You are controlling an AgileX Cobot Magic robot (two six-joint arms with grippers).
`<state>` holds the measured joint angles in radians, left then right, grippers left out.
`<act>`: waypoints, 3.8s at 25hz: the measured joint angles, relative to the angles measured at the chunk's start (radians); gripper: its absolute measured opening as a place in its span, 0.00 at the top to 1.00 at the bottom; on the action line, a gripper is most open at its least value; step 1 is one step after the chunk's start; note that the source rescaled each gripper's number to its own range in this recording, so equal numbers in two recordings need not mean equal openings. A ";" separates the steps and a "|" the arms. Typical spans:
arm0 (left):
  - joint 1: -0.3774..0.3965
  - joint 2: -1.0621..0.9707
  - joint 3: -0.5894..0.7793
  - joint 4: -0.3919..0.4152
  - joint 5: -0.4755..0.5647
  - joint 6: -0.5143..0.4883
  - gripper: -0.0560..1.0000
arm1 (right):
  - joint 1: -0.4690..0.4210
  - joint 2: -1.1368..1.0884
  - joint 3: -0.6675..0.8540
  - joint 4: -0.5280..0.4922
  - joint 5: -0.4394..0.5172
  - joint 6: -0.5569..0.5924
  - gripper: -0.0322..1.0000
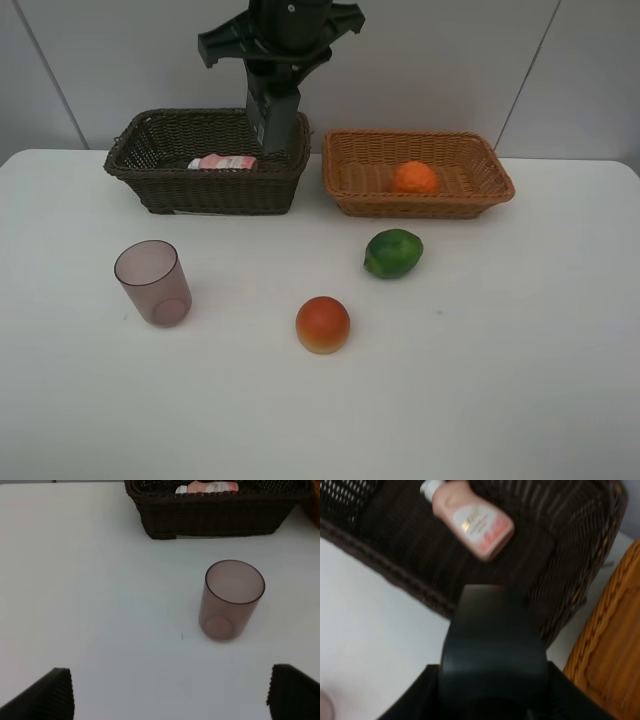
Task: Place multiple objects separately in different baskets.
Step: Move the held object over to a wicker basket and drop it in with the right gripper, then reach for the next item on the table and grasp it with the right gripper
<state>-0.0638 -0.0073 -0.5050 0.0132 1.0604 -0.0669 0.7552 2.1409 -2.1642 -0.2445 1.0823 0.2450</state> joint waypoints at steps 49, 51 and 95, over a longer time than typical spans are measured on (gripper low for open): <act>0.000 0.000 0.000 0.000 0.000 0.000 0.00 | -0.083 0.292 0.000 -0.074 -0.413 0.215 0.21; 0.000 0.000 0.000 0.000 0.000 0.000 0.00 | -0.083 0.272 0.000 -0.074 -0.391 0.215 0.18; 0.000 0.000 0.000 0.000 0.000 0.000 0.00 | -0.198 -0.345 0.998 0.051 -0.435 0.489 0.03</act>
<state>-0.0638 -0.0073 -0.5050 0.0132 1.0604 -0.0669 0.5570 1.7961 -1.1661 -0.1931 0.6472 0.7343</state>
